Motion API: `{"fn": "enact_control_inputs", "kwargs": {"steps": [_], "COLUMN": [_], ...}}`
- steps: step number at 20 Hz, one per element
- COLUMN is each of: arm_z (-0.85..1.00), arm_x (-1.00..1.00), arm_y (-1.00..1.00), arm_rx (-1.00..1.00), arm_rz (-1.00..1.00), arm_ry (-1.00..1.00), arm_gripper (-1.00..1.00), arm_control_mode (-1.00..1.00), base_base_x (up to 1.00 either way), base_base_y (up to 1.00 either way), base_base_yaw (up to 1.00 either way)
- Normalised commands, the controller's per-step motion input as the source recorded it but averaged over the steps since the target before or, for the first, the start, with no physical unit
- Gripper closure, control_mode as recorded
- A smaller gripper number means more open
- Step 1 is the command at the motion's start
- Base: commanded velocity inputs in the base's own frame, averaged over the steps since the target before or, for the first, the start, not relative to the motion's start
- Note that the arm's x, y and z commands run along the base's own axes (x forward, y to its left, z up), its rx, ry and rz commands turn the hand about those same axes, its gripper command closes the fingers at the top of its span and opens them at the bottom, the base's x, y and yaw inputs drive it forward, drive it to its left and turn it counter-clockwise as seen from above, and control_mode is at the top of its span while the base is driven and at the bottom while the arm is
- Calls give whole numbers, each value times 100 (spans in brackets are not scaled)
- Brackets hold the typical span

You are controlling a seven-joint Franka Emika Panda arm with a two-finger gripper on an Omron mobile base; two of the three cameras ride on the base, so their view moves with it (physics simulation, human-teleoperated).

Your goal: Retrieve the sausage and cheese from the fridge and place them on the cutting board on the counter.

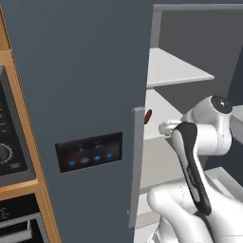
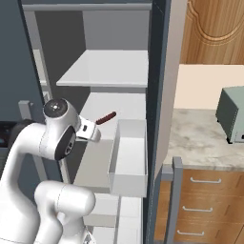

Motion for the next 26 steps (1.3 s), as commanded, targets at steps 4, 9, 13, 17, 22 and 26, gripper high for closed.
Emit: {"fn": "enact_control_inputs", "kwargs": {"steps": [4, 9, 13, 17, 22, 26], "arm_z": [0, 15, 5, -3, -34, -32], "arm_x": [98, 88, 67, 68, 54, 41], "arm_y": [0, -4, 0, 0, 0, 0], "arm_rx": [0, 8, 10, 4, 0, 1], "arm_rz": [-5, -3, 0, -4, -11, -10], "arm_ry": [-4, 0, 0, 0, 1, 0], "arm_gripper": [-100, -100, -100, -100, -100, -100], "arm_control_mode": [-100, -100, -100, -100, -100, -100], "base_base_x": [0, 0, 0, 0, 0, 0], "base_base_y": [0, 0, 0, 0, 0, 0], "base_base_yaw": [0, 0, 0, 0, 0, 0]}}
